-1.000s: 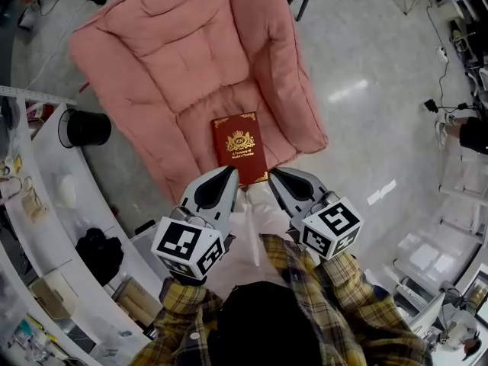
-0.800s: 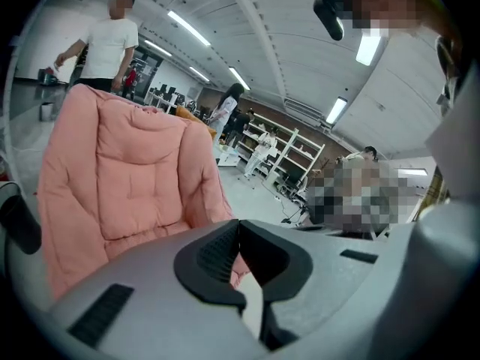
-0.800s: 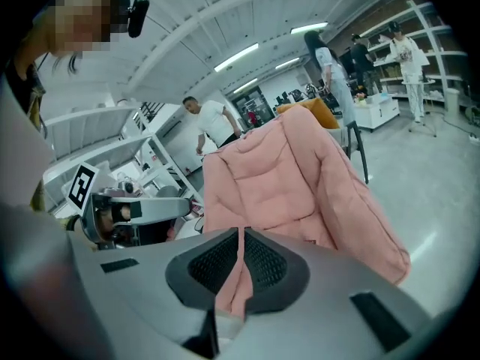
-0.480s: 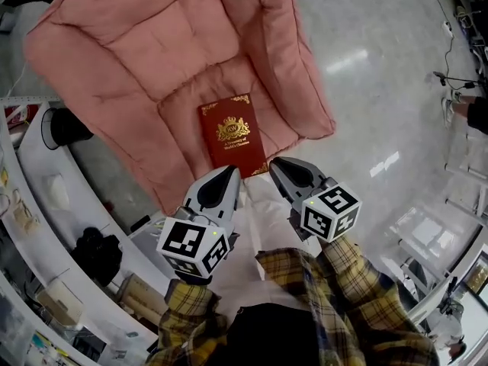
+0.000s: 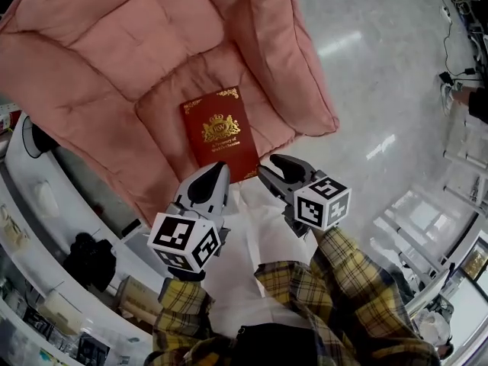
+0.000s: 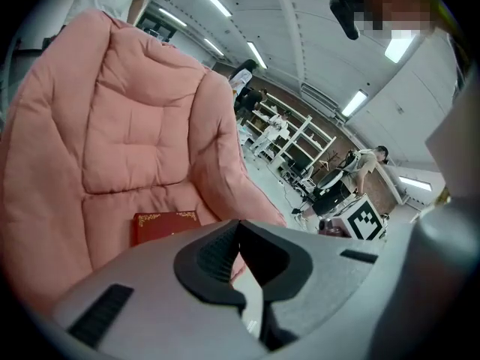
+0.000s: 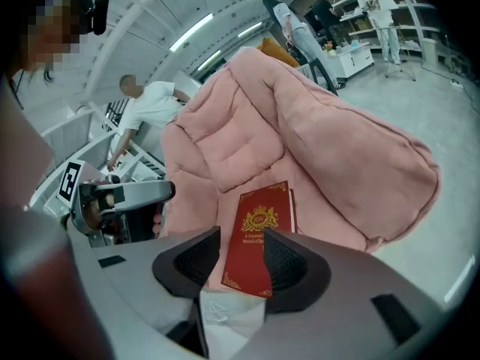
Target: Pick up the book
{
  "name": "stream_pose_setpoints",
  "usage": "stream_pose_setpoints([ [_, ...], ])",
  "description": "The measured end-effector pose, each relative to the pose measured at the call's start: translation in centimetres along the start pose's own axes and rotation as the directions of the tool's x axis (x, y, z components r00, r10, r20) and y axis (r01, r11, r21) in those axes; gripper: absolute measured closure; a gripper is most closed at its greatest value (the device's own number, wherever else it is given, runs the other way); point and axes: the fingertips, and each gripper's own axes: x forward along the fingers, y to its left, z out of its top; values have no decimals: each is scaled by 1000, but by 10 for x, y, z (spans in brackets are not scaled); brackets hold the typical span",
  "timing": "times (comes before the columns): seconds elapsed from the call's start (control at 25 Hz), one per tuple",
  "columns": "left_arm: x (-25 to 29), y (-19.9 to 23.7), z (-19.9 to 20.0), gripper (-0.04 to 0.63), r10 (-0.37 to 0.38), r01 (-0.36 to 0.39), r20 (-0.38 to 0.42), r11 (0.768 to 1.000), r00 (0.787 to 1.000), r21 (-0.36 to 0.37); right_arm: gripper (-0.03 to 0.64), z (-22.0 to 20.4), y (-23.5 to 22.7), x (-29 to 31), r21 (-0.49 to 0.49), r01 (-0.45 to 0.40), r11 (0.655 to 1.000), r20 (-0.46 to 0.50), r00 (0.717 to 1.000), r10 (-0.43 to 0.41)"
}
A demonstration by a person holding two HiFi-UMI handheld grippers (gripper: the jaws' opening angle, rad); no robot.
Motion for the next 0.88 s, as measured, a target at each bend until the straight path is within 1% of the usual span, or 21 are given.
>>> stream_pose_setpoints([
  [0.2,16,15,-11,589,-3,3,-28,1000,1000,7,406,-29,-24,21,68,-10,998,-62,998,14],
  [0.36,29,26,-18,589,-10,10,-53,1000,999,-3,349,-50,-42,42,146,-14,989,-124,992,33],
  [0.52,36,32,-24,589,-14,13,-75,1000,997,-10,340,-75,-60,58,206,-9,978,-186,981,48],
  [0.68,42,34,-25,589,-29,29,-92,1000,995,-3,328,-97,-75,71,268,1,963,-243,968,66],
  [0.88,49,41,-29,589,-37,36,-112,999,993,-7,316,-114,-83,83,354,-27,935,-265,956,128],
])
